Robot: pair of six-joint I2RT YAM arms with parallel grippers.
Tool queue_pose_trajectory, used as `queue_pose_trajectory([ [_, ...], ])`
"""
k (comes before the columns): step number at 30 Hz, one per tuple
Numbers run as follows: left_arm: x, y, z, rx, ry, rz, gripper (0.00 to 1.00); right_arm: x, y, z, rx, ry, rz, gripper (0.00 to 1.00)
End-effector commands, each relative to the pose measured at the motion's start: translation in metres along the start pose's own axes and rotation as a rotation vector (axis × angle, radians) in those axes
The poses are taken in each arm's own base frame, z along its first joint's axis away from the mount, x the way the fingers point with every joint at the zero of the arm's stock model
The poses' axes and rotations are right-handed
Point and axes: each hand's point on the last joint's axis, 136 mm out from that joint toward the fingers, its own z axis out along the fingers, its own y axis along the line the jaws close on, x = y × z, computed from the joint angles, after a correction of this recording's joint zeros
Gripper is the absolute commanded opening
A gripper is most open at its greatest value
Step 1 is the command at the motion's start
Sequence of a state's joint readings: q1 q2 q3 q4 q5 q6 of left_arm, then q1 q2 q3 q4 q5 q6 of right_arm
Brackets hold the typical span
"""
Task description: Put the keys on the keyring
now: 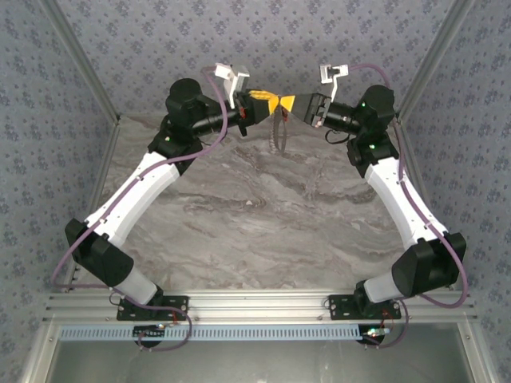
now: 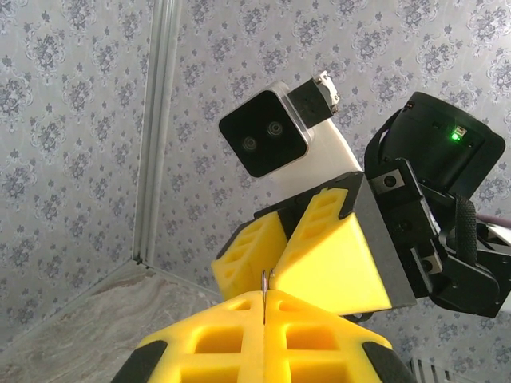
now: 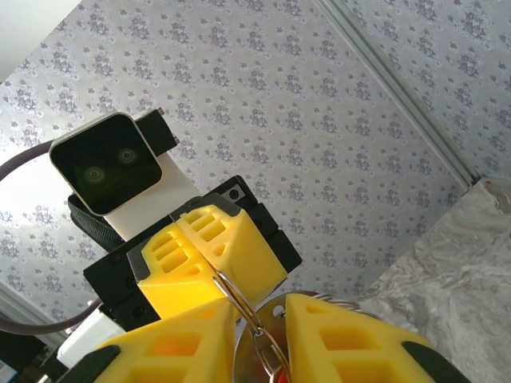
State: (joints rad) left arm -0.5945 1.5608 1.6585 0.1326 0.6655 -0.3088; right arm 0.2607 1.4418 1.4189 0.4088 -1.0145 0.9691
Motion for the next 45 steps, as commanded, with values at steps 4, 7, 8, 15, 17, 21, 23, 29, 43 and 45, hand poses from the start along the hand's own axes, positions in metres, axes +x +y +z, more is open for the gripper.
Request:
queue_pose_trajectory([
  [4, -0.030, -0.011, -0.005, 0.032, -0.073, 0.056, 0.00, -0.001, 0.009, 0.001, -0.028, 0.004, -0.025, 0.13],
  [7, -0.029, -0.010, -0.004, 0.032, -0.070, 0.052, 0.00, -0.004, 0.011, 0.001, -0.031, 0.000, -0.028, 0.04],
  [8, -0.029, -0.010, -0.004, 0.032, -0.069, 0.052, 0.00, -0.005, 0.011, 0.001, -0.031, -0.002, -0.030, 0.01],
  [15, -0.027, -0.010, -0.004, 0.032, -0.063, 0.042, 0.00, -0.012, 0.016, 0.000, -0.030, -0.018, -0.039, 0.00],
  [17, -0.026, -0.010, -0.004, 0.031, -0.059, 0.041, 0.00, -0.014, 0.017, 0.000, -0.025, -0.028, -0.042, 0.00],
  [21, -0.026, -0.008, -0.005, 0.017, -0.054, 0.032, 0.00, -0.016, 0.017, -0.004, 0.003, -0.042, -0.053, 0.00],
  [23, -0.026, -0.005, -0.006, -0.005, -0.053, 0.027, 0.00, -0.017, 0.016, -0.006, 0.020, -0.049, -0.059, 0.00],
  [29, -0.026, -0.003, -0.007, -0.022, -0.054, 0.015, 0.17, -0.019, 0.013, -0.012, 0.064, -0.067, -0.073, 0.00],
  [43, -0.025, -0.002, -0.011, -0.049, -0.023, 0.028, 0.39, -0.009, 0.007, -0.012, 0.090, -0.010, -0.080, 0.00],
  [45, -0.024, -0.002, -0.013, -0.051, 0.002, 0.042, 0.42, -0.005, 0.004, -0.012, 0.097, 0.016, -0.081, 0.00],
])
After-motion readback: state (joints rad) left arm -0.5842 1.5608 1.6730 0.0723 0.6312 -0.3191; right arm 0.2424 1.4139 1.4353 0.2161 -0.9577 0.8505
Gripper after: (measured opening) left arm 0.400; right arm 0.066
